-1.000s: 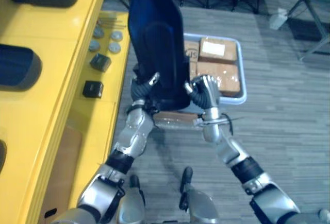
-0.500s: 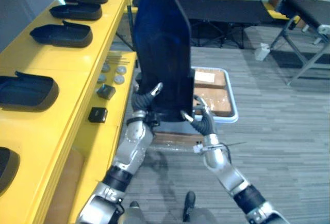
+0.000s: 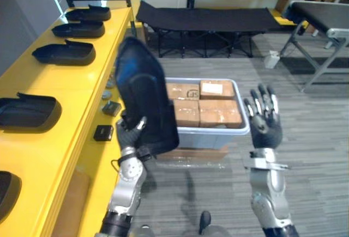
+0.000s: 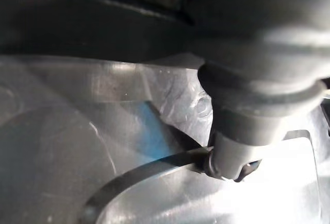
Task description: Walk over and take plastic housings, then place them on the shelf
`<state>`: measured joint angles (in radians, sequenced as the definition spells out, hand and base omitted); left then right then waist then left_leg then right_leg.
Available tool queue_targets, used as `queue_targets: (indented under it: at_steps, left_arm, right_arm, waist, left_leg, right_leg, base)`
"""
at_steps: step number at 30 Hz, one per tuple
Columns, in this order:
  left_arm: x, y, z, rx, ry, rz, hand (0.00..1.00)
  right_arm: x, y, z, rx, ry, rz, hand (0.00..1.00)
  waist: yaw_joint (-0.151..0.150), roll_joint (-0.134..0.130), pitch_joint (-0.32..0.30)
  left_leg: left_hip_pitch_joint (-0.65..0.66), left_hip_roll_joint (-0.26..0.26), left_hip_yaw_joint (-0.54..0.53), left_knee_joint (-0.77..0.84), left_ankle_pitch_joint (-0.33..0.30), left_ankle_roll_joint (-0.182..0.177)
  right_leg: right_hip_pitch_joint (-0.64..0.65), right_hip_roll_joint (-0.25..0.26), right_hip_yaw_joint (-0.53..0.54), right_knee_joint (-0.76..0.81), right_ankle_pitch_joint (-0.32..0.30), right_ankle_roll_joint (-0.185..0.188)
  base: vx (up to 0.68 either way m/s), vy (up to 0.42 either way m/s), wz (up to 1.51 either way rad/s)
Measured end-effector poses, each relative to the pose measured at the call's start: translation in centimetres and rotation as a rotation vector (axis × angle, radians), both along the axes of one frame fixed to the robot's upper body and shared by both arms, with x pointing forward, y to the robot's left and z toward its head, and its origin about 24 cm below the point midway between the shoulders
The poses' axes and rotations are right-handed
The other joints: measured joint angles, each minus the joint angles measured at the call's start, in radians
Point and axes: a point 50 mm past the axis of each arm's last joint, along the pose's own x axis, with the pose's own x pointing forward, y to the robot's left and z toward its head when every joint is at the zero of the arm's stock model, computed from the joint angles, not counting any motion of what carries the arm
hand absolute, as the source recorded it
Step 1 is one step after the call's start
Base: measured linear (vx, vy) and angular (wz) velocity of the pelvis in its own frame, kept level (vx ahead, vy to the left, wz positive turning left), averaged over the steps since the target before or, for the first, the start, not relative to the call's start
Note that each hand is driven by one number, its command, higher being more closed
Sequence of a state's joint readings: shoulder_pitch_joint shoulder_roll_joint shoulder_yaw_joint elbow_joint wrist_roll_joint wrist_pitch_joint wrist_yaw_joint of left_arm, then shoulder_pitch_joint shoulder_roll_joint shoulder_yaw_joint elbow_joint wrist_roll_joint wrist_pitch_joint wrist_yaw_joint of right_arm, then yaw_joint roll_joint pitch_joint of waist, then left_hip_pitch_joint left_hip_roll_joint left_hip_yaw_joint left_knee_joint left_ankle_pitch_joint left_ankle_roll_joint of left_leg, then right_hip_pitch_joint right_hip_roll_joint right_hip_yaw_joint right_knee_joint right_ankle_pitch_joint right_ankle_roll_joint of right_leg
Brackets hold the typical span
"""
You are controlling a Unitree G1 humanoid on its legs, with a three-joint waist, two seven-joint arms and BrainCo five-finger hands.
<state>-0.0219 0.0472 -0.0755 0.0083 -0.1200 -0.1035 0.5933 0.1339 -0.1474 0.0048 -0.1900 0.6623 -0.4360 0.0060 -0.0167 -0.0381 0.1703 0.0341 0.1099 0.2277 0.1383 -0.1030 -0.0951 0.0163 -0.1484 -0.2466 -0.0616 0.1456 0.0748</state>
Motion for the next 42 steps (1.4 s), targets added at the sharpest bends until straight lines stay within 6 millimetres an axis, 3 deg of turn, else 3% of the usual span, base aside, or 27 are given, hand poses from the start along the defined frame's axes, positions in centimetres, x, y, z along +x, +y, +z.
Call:
queue_targets:
  at_steps: [4, 6, 9, 11, 14, 17, 19, 20, 22, 25, 31, 35, 38, 42]
  left_arm:
    - [-1.6, 2.4, 0.0, -0.006, -0.046, 0.161, 1.0]
    - [-2.6, 4.5, 0.6, -0.004, -0.095, 0.276, 1.0]
    - [-4.4, 6.4, 2.0, 0.007, -0.175, 0.384, 1.0]
    - [-6.2, 7.5, 3.4, 0.027, -0.247, 0.444, 1.0]
    - [-8.4, 8.6, 4.9, 0.082, -0.304, 0.53, 1.0]
    - [-10.8, 9.7, 5.3, 0.137, -0.298, 0.596, 1.0]
    - [-12.3, 10.5, 5.2, 0.206, -0.26, 0.658, 1.0]
    - [-12.7, 10.7, 5.2, 0.218, -0.25, 0.676, 1.0]
    - [-14.3, 11.5, 4.9, 0.26, -0.208, 0.73, 1.0]
    - [-16.1, 12.3, 4.4, 0.283, -0.155, 0.78, 1.0]
    - [-16.9, 12.6, 4.4, 0.254, -0.179, 0.735, 1.0]
    - [-15.8, 11.9, 4.6, 0.241, -0.218, 0.648, 1.0]
    - [-14.2, 11.4, 5.5, 0.21, -0.328, 0.579, 1.0]
    - [-13.8, 11.2, 5.5, 0.197, -0.346, 0.569, 1.0]
  right_arm:
    - [-2.4, -3.3, -2.0, 0.043, 0.075, -0.181, 0.0]
    - [-3.1, -5.1, -3.0, 0.051, 0.12, -0.268, 0.0]
    - [-3.4, -5.5, -3.2, 0.049, 0.126, -0.282, 0.0]
    - [-2.9, -4.7, -3.0, 0.045, 0.105, -0.235, 0.0]
    - [-1.2, -2.6, -2.5, 0.061, 0.07, -0.135, 0.0]
    - [2.2, 1.9, -1.6, 0.022, 0.05, 0.034, 0.0]
    - [4.2, 5.1, -1.0, -0.035, 0.063, 0.135, 0.0]
    - [4.7, 5.8, -0.9, -0.051, 0.068, 0.154, 0.0]
    - [6.2, 7.9, -0.4, -0.109, 0.086, 0.2, 0.0]
    - [7.2, 9.7, 0.0, -0.144, 0.096, 0.236, 0.0]
    - [7.2, 10.7, -0.2, -0.19, 0.13, 0.267, 0.0]
    - [6.8, 9.4, -1.3, -0.205, 0.175, 0.239, 0.0]
    - [7.1, 7.6, -1.1, -0.194, 0.177, 0.148, 0.0]
    - [7.1, 6.4, -0.6, -0.19, 0.141, 0.077, 0.0]
  waist:
    - [-0.012, 0.006, -0.012]
    - [-0.028, 0.01, -0.016]
    - [-0.026, 0.016, -0.02]
    - [-0.021, 0.019, -0.021]
    - [0.022, 0.023, -0.024]
    - [0.077, 0.029, -0.038]
    - [0.135, 0.034, -0.05]
    - [0.147, 0.035, -0.05]
    - [0.202, 0.034, -0.05]
    - [0.248, 0.021, -0.049]
    - [0.264, -0.01, -0.049]
    - [0.241, -0.007, -0.016]
    - [0.244, -0.008, 0.09]
    - [0.245, -0.004, 0.203]
  left_leg:
    - [0.001, -0.002, 0.001, -0.009, 0.0, -0.001]
    - [0.003, -0.002, 0.001, -0.011, 0.0, -0.001]
    - [0.007, -0.004, -0.001, -0.025, 0.0, -0.001]
    - [0.005, -0.009, -0.023, -0.026, 0.0, -0.001]
    - [-0.001, -0.019, -0.071, -0.025, 0.0, 0.001]
    - [-0.022, -0.036, -0.147, -0.027, 0.009, 0.01]
    - [-0.051, -0.052, -0.206, -0.027, 0.027, 0.01]
    - [-0.056, -0.058, -0.226, -0.026, 0.029, 0.012]
    - [-0.07, -0.077, -0.28, -0.027, 0.038, 0.016]
    - [-0.071, -0.096, -0.324, -0.027, 0.039, 0.019]
    - [-0.092, -0.111, -0.356, -0.01, 0.033, 0.025]
    - [-0.164, -0.122, -0.404, 0.087, -0.001, 0.031]
    - [-0.231, -0.128, -0.456, 0.107, 0.014, 0.028]
    - [-0.248, -0.137, -0.466, 0.118, 0.032, 0.021]
  right_leg:
    - [-0.004, 0.0, 0.001, 0.0, -0.002, 0.008]
    - [-0.003, 0.0, 0.0, 0.0, 0.0, 0.011]
    - [0.002, -0.001, -0.004, -0.002, -0.002, 0.012]
    - [0.019, -0.006, -0.031, -0.005, -0.006, 0.016]
    - [0.052, -0.013, -0.082, -0.017, -0.01, 0.018]
    - [0.077, -0.026, -0.159, -0.018, -0.025, 0.029]
    - [0.086, -0.035, -0.221, -0.018, -0.028, 0.034]
    - [0.091, -0.038, -0.235, -0.018, -0.031, 0.036]
    - [0.111, -0.048, -0.295, -0.018, -0.038, 0.042]
    - [0.137, -0.059, -0.338, -0.018, -0.05, 0.047]
    - [0.144, -0.068, -0.382, -0.008, -0.063, 0.037]
    - [0.126, -0.086, -0.424, 0.084, -0.12, 0.038]
    - [0.053, -0.114, -0.463, 0.209, -0.183, 0.038]
    - [0.009, -0.158, -0.466, 0.324, -0.229, 0.038]
  base:
    - [0.0, 0.0, 0.0]
    - [0.0, 0.0, 0.0]
    - [0.0, 0.003, 0.02]
    - [-0.01, 0.007, 0.28]
    - [-0.02, 0.01, 0.51]
    - [-0.03, 0.012, 0.77]
    - [0.01, 0.019, 0.79]
    - [0.02, 0.022, 0.78]
    - [0.03, 0.028, 0.74]
    - [0.04, 0.044, 0.5]
    - [0.04, 0.042, 0.21]
    - [-0.01, 0.069, 0.37]
    - [-0.08, 0.054, 0.49]
    - [-0.08, 0.027, 0.15]
